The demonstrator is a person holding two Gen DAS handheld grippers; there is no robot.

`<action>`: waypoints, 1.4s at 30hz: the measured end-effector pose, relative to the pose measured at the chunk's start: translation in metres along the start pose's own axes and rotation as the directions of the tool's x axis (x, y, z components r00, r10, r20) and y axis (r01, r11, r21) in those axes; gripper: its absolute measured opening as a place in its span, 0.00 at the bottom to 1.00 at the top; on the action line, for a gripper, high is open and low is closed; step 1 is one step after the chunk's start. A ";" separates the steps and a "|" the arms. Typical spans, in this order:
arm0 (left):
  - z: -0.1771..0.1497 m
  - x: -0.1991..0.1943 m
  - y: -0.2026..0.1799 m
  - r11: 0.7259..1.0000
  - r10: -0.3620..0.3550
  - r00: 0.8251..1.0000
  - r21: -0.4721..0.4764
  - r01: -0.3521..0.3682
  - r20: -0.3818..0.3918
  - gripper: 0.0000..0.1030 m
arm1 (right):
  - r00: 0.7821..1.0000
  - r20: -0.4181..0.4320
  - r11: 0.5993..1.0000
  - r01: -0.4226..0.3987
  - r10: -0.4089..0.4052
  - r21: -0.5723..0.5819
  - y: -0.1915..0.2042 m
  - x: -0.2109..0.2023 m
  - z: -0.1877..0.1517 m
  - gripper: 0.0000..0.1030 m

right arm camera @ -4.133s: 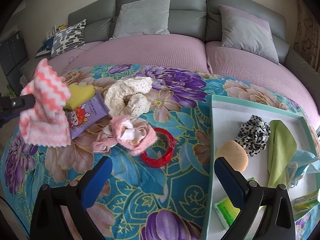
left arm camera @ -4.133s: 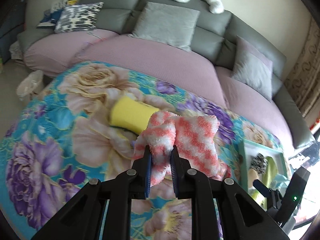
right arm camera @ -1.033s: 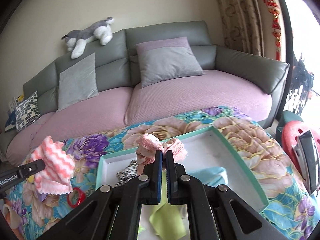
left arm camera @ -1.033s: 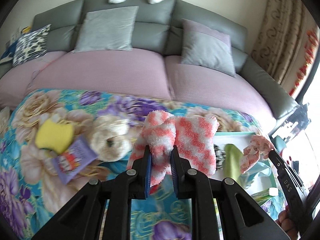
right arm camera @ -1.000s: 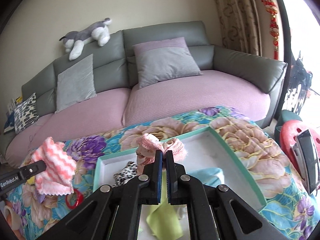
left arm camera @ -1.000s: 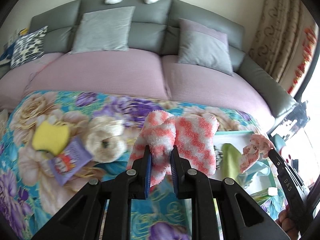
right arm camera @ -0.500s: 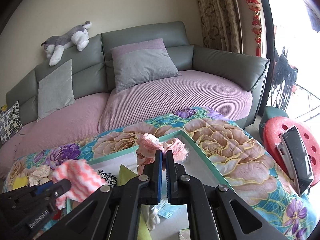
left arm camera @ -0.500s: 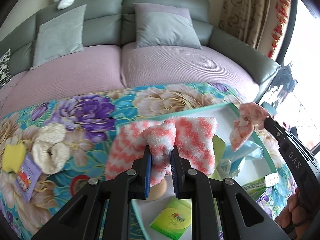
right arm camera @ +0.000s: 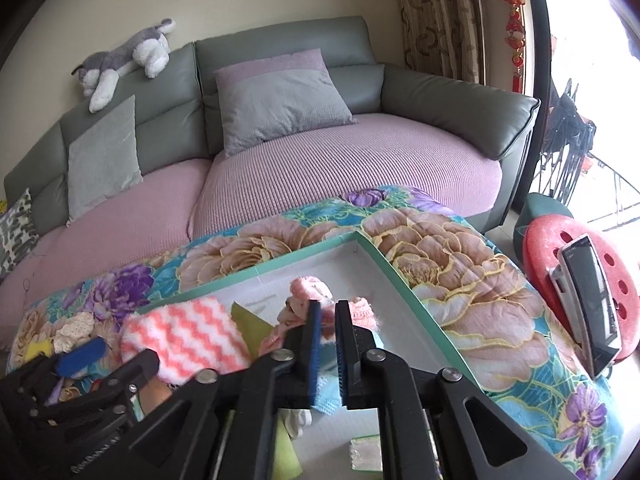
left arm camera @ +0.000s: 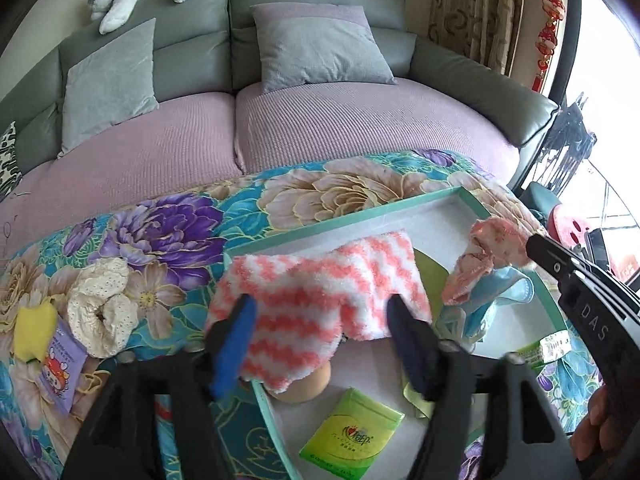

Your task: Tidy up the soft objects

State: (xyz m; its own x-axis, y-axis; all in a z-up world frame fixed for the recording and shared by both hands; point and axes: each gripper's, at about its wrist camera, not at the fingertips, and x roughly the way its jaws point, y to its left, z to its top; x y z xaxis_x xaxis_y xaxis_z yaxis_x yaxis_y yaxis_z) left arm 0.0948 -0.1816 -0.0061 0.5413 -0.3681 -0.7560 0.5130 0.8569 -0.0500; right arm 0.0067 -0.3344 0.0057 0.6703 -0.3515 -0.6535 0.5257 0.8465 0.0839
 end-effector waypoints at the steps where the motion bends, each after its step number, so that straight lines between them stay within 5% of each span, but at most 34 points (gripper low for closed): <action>1: 0.001 -0.002 0.002 1.000 0.010 1.000 -0.003 -0.010 0.006 0.82 | 1.000 -0.008 1.000 0.009 -0.009 -0.003 0.000 0.000 0.000 0.27; 3: 0.002 -0.006 0.007 1.000 0.024 1.000 -0.014 -0.024 0.011 0.82 | 1.000 -0.026 1.000 0.016 -0.016 -0.002 -0.001 -0.001 -0.001 0.52; 10: 0.000 -0.009 0.032 0.993 0.090 0.996 -0.081 -0.090 0.003 0.91 | 0.998 -0.064 0.998 0.023 -0.026 -0.051 0.004 -0.004 -0.006 0.69; 14: -0.002 -0.011 0.050 0.984 0.128 0.992 -0.128 -0.125 0.013 0.91 | 0.996 -0.078 0.996 0.031 -0.037 -0.080 0.008 -0.006 -0.009 1.00; 29: -0.010 -0.036 0.088 0.962 0.183 0.981 -0.216 -0.168 0.055 0.91 | 0.994 -0.101 0.992 0.030 -0.042 -0.120 0.022 -0.011 -0.018 1.00; 42: -0.035 -0.072 0.144 0.909 0.301 0.953 -0.315 -0.272 0.045 0.91 | 0.993 -0.112 0.981 -0.058 0.037 -0.184 0.064 -0.018 -0.025 1.00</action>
State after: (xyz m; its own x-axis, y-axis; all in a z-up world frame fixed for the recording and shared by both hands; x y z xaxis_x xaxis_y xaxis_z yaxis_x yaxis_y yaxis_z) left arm 0.1063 -0.0191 0.0178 0.6996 -0.1093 -0.7062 0.1090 0.9930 -0.0457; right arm 0.0145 -0.2638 0.0040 0.6265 -0.2726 -0.7302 0.3811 0.9244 -0.0181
